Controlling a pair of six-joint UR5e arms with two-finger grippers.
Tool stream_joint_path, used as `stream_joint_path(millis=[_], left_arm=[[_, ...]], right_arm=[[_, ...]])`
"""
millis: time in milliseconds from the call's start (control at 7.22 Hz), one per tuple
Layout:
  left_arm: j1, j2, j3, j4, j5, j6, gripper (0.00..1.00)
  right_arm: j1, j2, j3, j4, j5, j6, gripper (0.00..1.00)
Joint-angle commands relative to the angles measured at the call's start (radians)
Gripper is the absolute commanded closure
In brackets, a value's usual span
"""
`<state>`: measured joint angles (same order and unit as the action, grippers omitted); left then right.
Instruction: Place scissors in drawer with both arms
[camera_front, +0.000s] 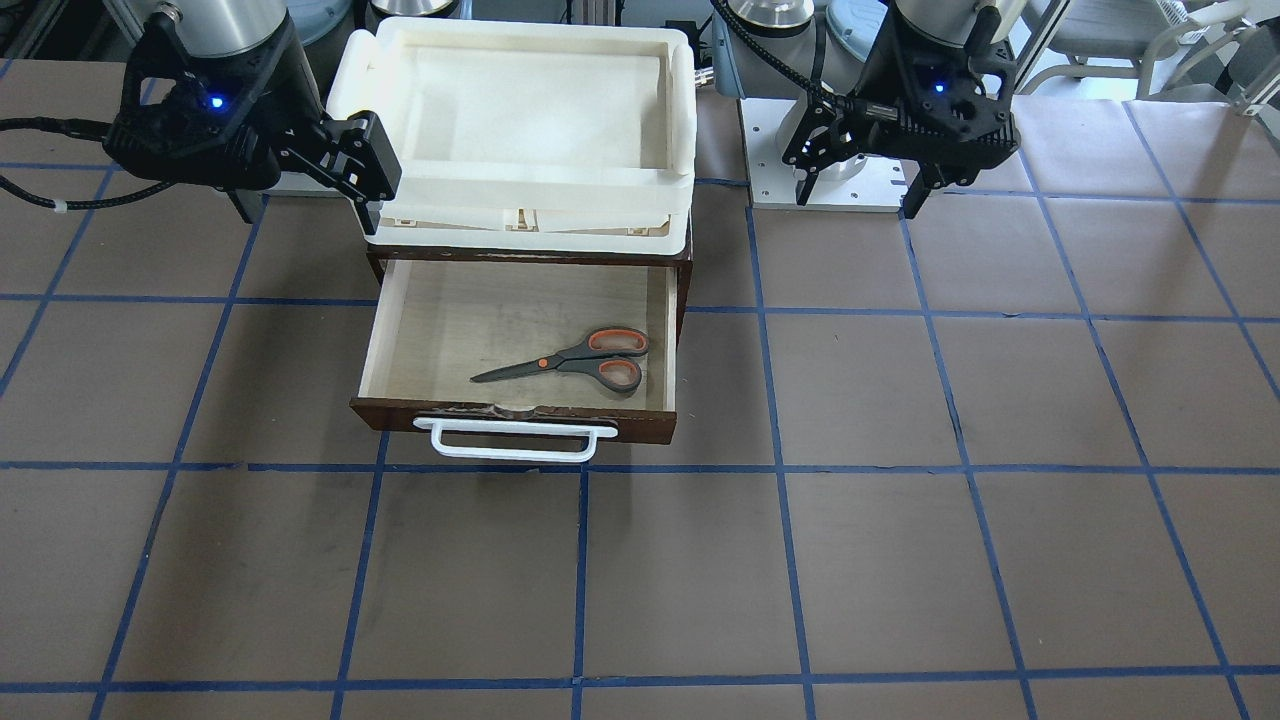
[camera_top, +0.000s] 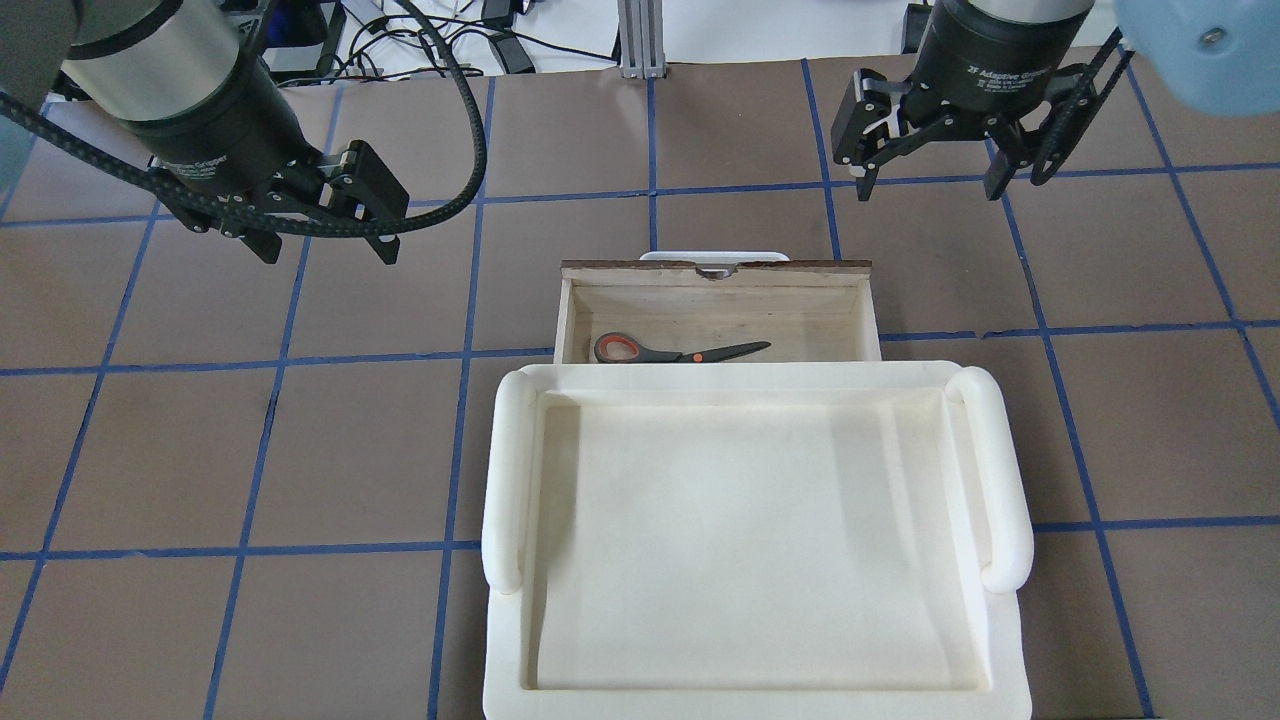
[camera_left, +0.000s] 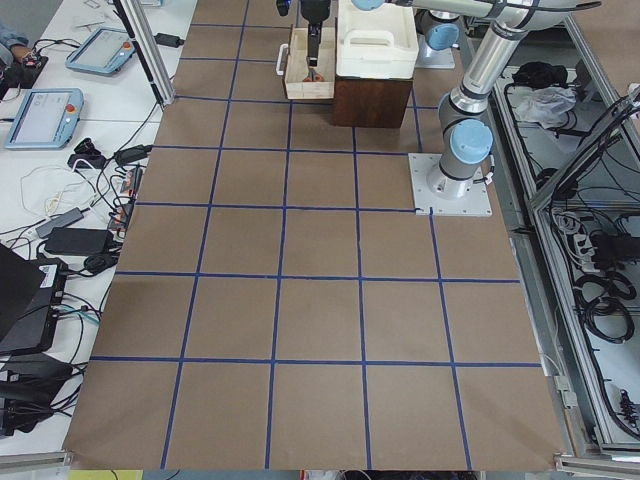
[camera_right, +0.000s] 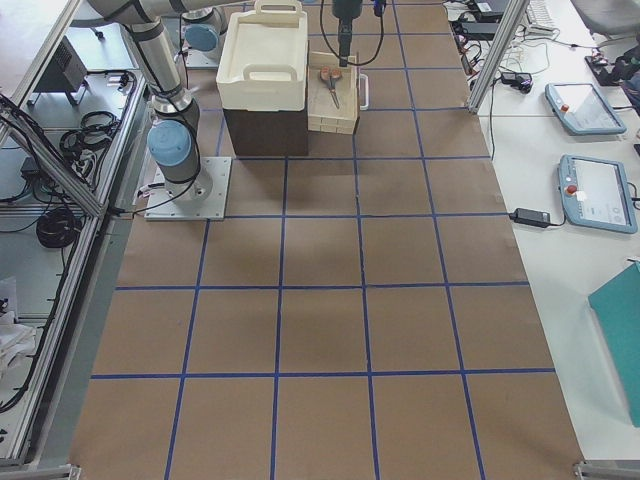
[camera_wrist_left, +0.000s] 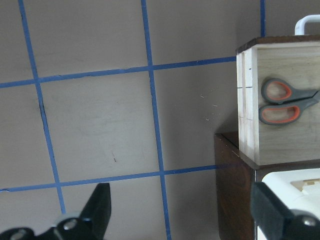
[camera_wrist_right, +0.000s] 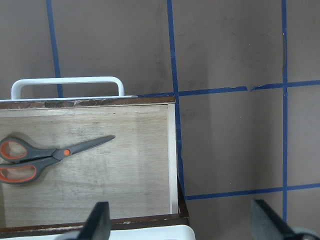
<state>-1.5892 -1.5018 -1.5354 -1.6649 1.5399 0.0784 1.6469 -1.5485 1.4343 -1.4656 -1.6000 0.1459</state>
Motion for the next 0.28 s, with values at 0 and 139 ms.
stream_joint_path(millis=[0,139], left_arm=[[0.0,-0.001,0.0,-0.001,0.0,0.004,0.0],[0.0,-0.005,0.0,-0.001,0.002,0.003,0.0]], right_arm=[[0.001,-0.002,0.0,0.002,-0.001,-0.002,0.0],[0.001,-0.002,0.0,0.004,-0.005,-0.002,0.0]])
